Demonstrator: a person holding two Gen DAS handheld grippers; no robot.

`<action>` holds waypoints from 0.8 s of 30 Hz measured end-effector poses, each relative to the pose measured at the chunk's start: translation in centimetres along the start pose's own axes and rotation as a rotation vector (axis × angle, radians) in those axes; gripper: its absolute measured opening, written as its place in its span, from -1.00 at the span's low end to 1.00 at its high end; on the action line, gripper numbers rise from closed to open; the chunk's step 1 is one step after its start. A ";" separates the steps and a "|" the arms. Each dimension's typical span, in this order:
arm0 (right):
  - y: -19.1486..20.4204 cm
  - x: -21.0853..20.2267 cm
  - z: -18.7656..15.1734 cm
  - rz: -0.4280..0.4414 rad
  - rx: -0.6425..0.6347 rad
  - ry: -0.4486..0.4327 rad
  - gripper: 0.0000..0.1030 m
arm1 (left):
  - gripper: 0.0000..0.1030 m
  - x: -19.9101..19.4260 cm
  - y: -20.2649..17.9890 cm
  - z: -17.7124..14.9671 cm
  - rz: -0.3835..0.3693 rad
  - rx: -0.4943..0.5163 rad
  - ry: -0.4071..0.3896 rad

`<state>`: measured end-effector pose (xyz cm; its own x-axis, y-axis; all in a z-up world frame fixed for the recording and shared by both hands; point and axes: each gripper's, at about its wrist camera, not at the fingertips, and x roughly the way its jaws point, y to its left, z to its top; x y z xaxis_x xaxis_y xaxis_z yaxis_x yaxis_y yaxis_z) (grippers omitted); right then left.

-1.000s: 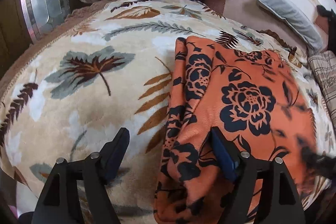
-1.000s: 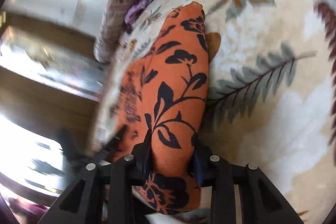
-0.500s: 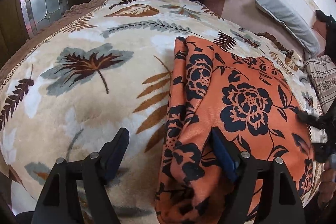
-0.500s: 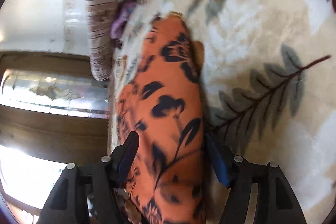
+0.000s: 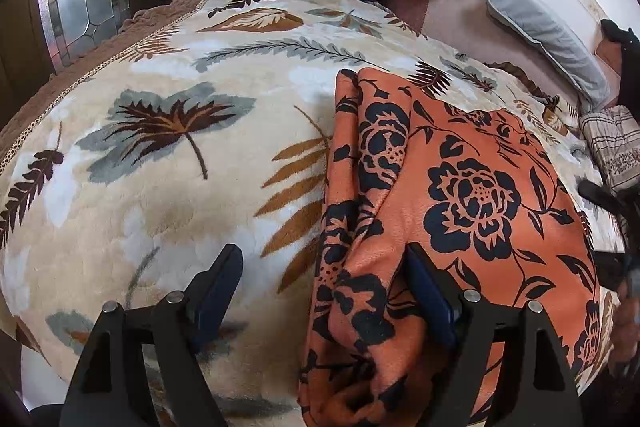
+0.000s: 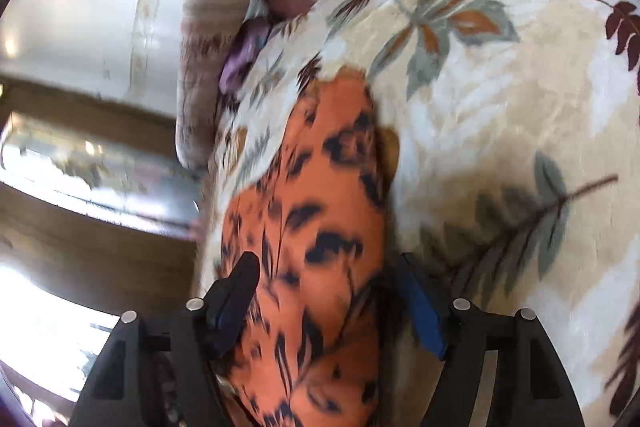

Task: Fold small clothes

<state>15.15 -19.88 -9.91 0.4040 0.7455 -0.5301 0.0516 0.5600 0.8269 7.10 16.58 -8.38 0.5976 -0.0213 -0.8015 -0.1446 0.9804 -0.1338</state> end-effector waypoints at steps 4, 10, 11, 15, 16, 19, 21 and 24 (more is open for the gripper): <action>-0.3 2.5 1.6 0.019 0.009 0.046 -0.15 | 0.63 0.0 0.1 0.0 -0.007 0.001 0.001; 3.2 2.7 0.2 -0.209 -0.225 0.005 -0.35 | 0.63 0.0 -0.1 -0.1 0.005 0.016 -0.009; 2.8 2.7 0.3 -0.201 -0.210 0.006 -0.35 | 0.63 0.0 -0.2 -0.1 0.009 0.021 -0.012; 2.9 2.2 0.1 -0.195 -0.214 0.000 -0.09 | 0.63 -0.1 -0.2 -0.1 0.014 0.022 -0.018; 2.9 2.2 0.0 -0.198 -0.211 0.004 0.27 | 0.63 -0.2 -0.2 -0.2 0.017 0.020 -0.019; 3.0 1.2 -0.7 -0.181 -0.215 0.002 0.34 | 0.63 -0.3 -0.4 -0.1 0.031 0.016 -0.017; 3.0 0.5 -1.2 -0.174 -0.210 -0.003 0.34 | 0.63 -0.3 -0.7 0.0 0.049 0.028 -0.014; 3.2 -0.5 -2.5 -0.152 -0.195 0.001 0.34 | 0.63 -0.4 -1.1 0.2 0.079 0.035 0.003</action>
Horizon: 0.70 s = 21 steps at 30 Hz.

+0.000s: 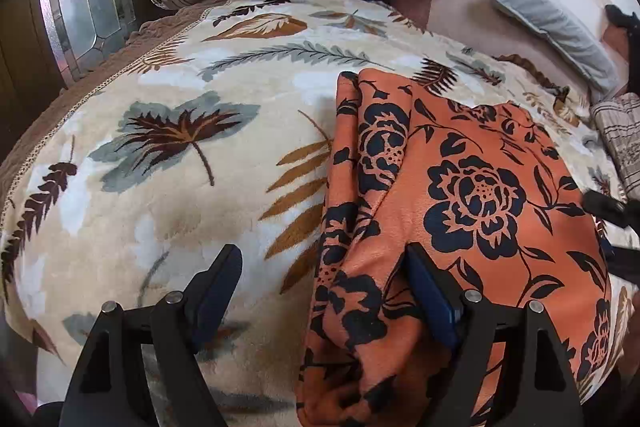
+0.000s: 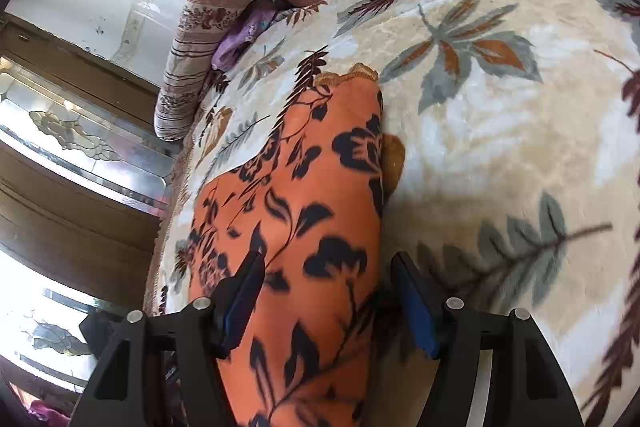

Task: Fold small clothes

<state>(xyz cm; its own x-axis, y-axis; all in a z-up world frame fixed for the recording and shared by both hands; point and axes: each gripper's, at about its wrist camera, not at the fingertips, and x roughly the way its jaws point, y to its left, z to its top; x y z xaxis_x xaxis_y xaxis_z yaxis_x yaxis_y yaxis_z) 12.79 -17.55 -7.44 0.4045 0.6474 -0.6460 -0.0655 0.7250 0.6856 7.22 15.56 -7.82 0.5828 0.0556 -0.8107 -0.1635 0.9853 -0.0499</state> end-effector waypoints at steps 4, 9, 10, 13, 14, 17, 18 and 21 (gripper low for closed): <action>0.4 0.2 -2.1 0.034 -0.023 0.064 0.33 | 0.63 0.1 -0.1 0.3 0.015 -0.013 0.037; 1.3 0.4 -3.1 -0.024 -0.122 0.076 -0.20 | 0.63 -0.3 -0.6 1.0 0.054 0.002 0.081; 1.3 0.3 -3.1 -0.025 -0.121 0.075 -0.21 | 0.63 -0.5 -0.9 1.1 0.066 0.013 0.082; 1.4 0.2 -3.2 -0.029 -0.131 0.071 -0.21 | 0.62 -1.7 -1.5 1.2 0.086 0.038 0.065; 1.2 0.2 -3.2 -0.024 -0.116 0.071 -0.20 | 0.62 -2.2 -1.5 1.2 0.079 0.037 0.056; 0.7 0.1 -3.1 -0.010 -0.080 0.076 -0.17 | 0.62 -3.7 -1.3 1.2 0.062 0.022 0.029; 0.8 0.1 -3.1 -0.010 -0.080 0.076 -0.15 | 0.62 -4.1 -1.2 1.2 0.060 0.018 0.018; 0.9 0.1 -3.2 -0.014 -0.080 0.077 -0.13 | 0.62 -4.4 -0.7 1.0 0.060 0.007 0.017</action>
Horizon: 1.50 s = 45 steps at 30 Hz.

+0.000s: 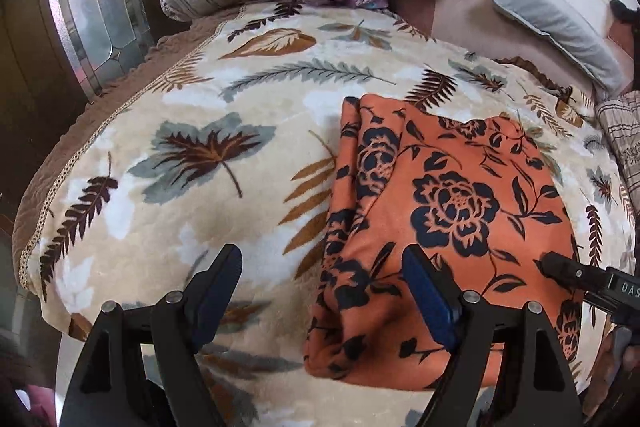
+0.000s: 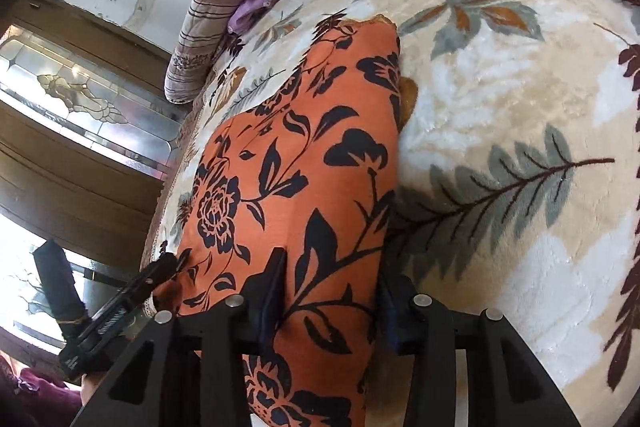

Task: Fold small clothes

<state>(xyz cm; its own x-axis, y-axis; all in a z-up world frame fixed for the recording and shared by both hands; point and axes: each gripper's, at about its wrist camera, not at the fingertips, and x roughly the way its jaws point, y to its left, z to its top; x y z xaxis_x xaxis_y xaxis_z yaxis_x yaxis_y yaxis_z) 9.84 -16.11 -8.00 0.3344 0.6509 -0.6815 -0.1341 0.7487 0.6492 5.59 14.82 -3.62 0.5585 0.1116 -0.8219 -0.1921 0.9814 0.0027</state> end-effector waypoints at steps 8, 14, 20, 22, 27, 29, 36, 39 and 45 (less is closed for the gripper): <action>-0.2 0.0 0.1 -0.002 0.004 0.004 -0.10 | 0.62 0.0 1.0 -1.5 -0.012 -0.032 0.021; -0.2 -0.1 0.1 0.002 0.008 0.004 -0.10 | 0.62 0.0 0.9 -1.7 -0.006 -0.028 0.023; -0.2 -0.1 0.0 0.011 0.012 0.005 -0.10 | 0.62 -0.1 1.0 -1.8 -0.006 -0.040 0.027; -0.3 -0.1 0.0 0.013 0.013 0.004 -0.09 | 0.62 -0.1 1.0 -1.7 -0.006 -0.041 0.025; -0.4 -0.1 0.0 0.013 0.016 0.005 -0.09 | 0.62 -0.4 1.1 -1.7 -0.014 -0.052 0.021; -0.5 -0.1 -0.1 0.011 0.020 0.006 -0.09 | 0.62 -0.7 1.2 -1.7 -0.022 -0.060 0.014; -0.2 -1.1 -0.4 -0.008 0.011 0.005 -0.04 | 0.62 -1.9 1.5 -1.9 -0.063 -0.085 -0.020; -0.3 -2.0 -0.9 -0.026 0.009 0.000 0.05 | 0.62 -0.7 1.8 -2.4 -0.083 -0.095 0.016; 0.1 -5.1 -0.8 -0.082 -0.001 -0.062 0.07 | 0.62 1.5 3.1 -3.4 -0.117 -0.126 0.079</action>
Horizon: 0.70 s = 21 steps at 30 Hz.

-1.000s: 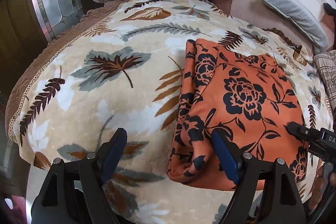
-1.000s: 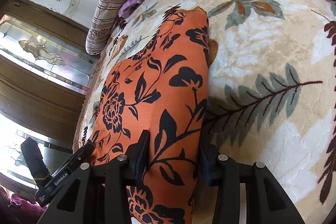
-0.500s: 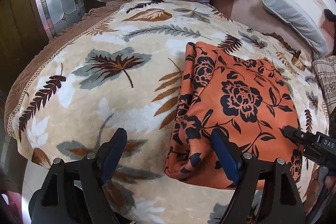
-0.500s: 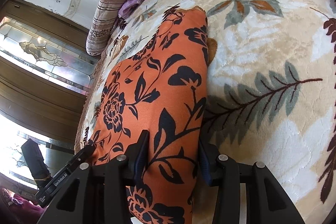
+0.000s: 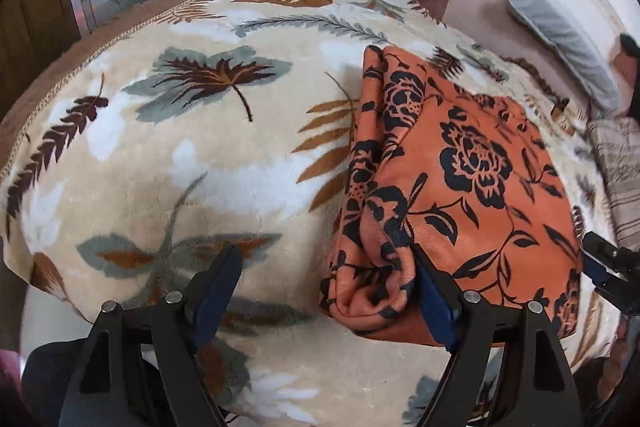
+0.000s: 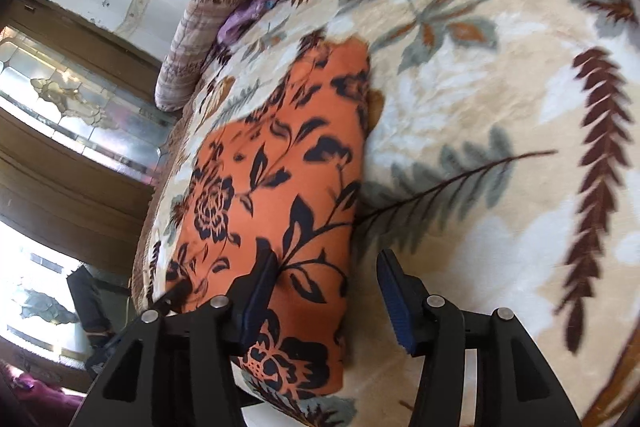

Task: Fold small clothes

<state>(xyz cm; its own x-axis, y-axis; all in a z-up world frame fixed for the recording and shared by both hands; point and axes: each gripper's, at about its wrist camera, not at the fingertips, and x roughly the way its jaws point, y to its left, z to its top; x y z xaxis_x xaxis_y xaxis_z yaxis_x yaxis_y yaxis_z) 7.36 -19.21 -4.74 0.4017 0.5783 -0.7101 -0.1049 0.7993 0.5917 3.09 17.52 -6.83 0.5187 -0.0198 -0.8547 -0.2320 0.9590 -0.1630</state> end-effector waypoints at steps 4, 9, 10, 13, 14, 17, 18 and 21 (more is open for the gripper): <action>2.8 -1.3 1.3 0.043 -0.047 -0.036 0.08 | 0.62 -1.9 0.7 0.4 -0.030 -0.008 -0.034; 6.8 1.4 1.6 0.147 -0.101 0.017 0.14 | 0.62 -3.9 2.4 2.8 -0.157 -0.031 -0.069; 7.3 2.4 1.4 0.152 -0.106 0.042 0.14 | 0.62 -3.7 2.5 3.6 -0.201 -0.033 -0.056; 8.0 4.9 0.4 0.141 -0.117 0.096 0.14 | 0.61 -1.5 2.0 6.2 -0.251 0.003 -0.001; 7.8 5.5 0.0 0.125 -0.116 0.111 0.14 | 0.61 -0.1 1.6 7.2 -0.299 0.012 0.037; 7.8 5.8 -0.5 0.105 -0.145 0.105 0.16 | 0.60 4.1 0.1 9.7 -0.352 0.024 0.145; 7.8 5.8 -0.5 0.102 -0.154 0.109 0.16 | 0.58 5.1 -0.4 10.3 -0.370 0.032 0.170; 8.0 5.9 -0.6 0.096 -0.175 0.117 0.16 | -0.02 8.2 -1.6 12.4 -0.389 0.033 0.225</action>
<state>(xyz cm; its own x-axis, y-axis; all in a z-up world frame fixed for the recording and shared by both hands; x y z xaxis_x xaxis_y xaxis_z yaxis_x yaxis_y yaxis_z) 8.31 -9.30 -4.49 0.2753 0.6597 -0.6993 -0.2974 0.7502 0.5906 17.90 19.35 -7.47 0.3697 -0.4386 -0.8191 -0.0269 0.8761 -0.4813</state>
